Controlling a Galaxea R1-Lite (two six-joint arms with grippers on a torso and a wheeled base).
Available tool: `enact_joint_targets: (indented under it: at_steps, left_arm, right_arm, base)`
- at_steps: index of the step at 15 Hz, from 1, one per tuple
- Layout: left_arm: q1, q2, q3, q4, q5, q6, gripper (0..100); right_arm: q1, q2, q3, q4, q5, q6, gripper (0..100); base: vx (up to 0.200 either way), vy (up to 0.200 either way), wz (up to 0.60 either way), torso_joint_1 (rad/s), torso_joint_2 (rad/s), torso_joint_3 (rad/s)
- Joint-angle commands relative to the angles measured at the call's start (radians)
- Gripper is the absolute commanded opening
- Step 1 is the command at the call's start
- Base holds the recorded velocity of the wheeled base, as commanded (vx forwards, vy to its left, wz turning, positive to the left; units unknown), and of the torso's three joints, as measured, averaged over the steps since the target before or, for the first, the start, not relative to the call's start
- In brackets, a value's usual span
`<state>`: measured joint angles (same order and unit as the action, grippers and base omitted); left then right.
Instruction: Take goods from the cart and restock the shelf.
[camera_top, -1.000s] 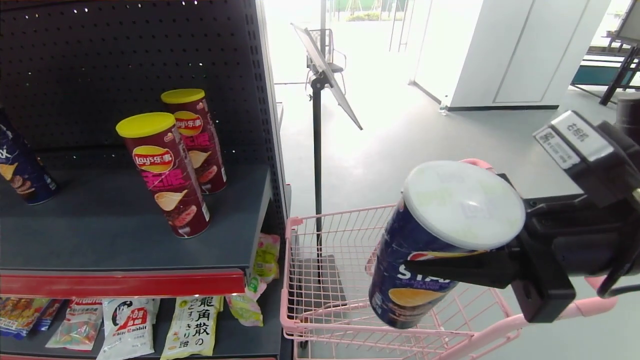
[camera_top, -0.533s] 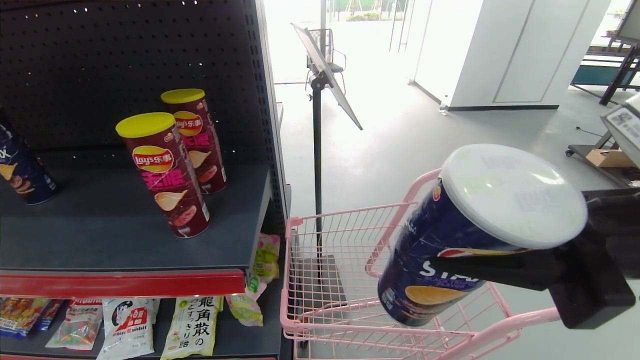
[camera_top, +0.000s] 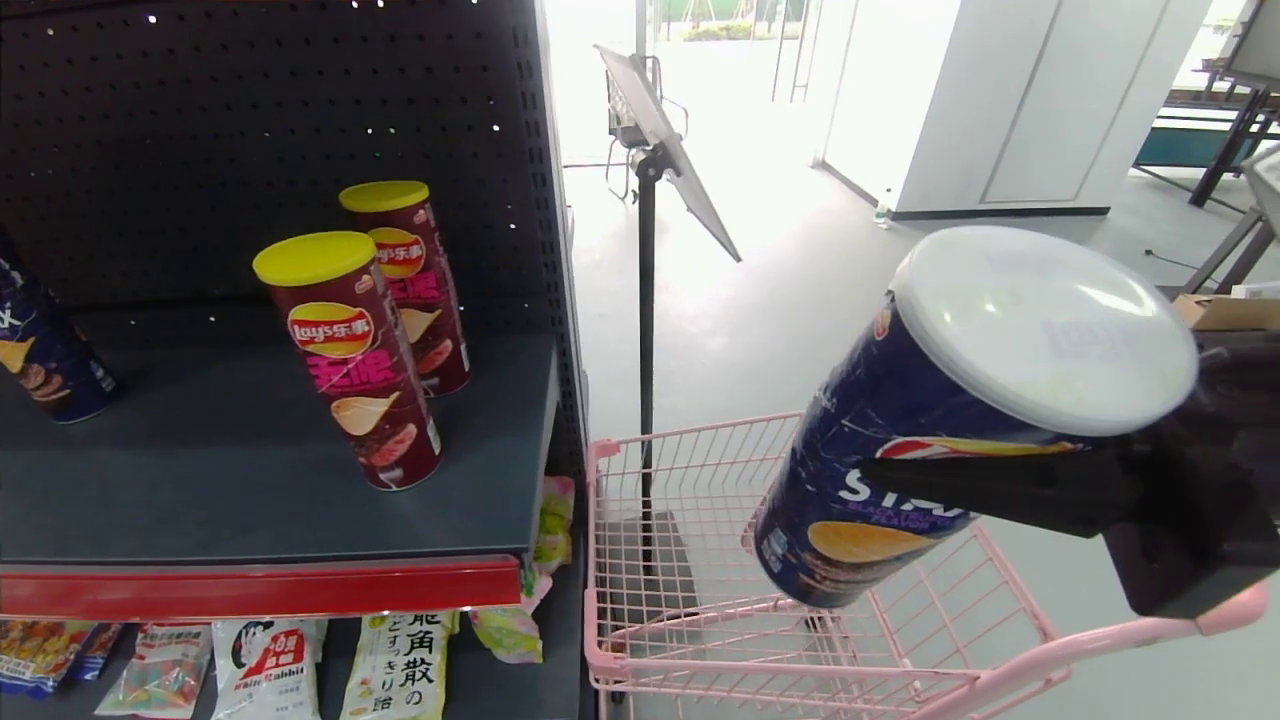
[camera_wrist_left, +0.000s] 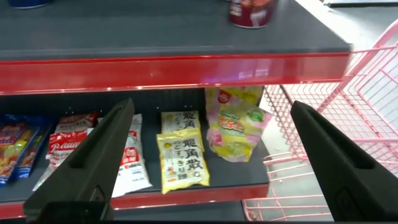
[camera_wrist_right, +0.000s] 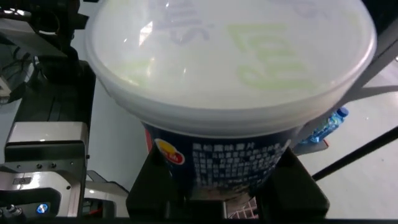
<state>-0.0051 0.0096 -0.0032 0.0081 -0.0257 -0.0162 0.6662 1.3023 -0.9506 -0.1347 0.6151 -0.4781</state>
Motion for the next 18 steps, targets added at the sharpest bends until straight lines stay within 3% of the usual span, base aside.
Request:
enact_joint_targets:
  at_steps: [1,5,9,18]
  left_arm:
    - [0.001,0.000,0.000,0.000,0.000,-0.001,100]
    - [0.001,0.000,0.000,0.000,-0.002,0.001,100]
    - [0.001,0.000,0.000,0.000,-0.002,0.001,100]
    - [0.001,0.000,0.000,0.000,0.000,-0.001,100]
  right_arm:
    - [0.006,0.002,-0.008,0.001,0.002,-0.001,0]
    - [0.079,0.000,-0.013,0.001,-0.009,-0.001,0]
    - [0.207,0.002,-0.020,-0.003,-0.084,-0.001,0]
    - [0.260,0.025,-0.016,-0.006,-0.106,-0.004,0]
  base:
    - [0.000,0.200,0.00,0.002,0.00,0.002]
    - [0.000,0.200,0.00,0.006,0.00,0.001]
    - [0.000,0.200,0.00,0.002,0.00,0.002]
    - [0.000,0.200,0.00,0.002,0.00,0.004]
